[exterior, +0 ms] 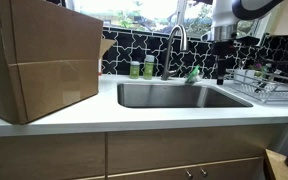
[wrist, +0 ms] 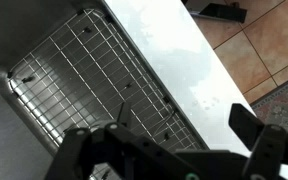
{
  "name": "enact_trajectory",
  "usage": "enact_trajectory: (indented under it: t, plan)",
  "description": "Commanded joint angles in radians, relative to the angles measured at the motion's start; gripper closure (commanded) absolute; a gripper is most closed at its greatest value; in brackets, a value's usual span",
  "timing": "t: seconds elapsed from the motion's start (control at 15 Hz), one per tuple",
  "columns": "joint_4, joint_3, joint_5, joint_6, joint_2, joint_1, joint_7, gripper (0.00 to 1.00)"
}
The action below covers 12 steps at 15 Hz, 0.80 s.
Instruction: Pick up the silver utensils from the dish rack and put them in the sink
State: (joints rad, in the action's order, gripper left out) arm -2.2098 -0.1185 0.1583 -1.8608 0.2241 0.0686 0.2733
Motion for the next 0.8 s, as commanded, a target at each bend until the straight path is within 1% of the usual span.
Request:
enact_trajectory:
  t: [0.0,0.33,0.4,0.53,0.73]
  plan:
    - [0.002,0.002,-0.001,0.002,0.0,0.002,0.0,0.0]
    - [0.002,0.002,-0.001,0.002,0.0,0.002,0.0,0.0]
    - [0.013,-0.01,-0.008,0.011,-0.012,0.012,0.0,0.0]
    - [0.019,-0.052,-0.002,0.029,0.0,0.056,-0.015,0.0]
    - [-0.001,-0.13,0.031,0.011,0.047,0.144,-0.044,0.0]
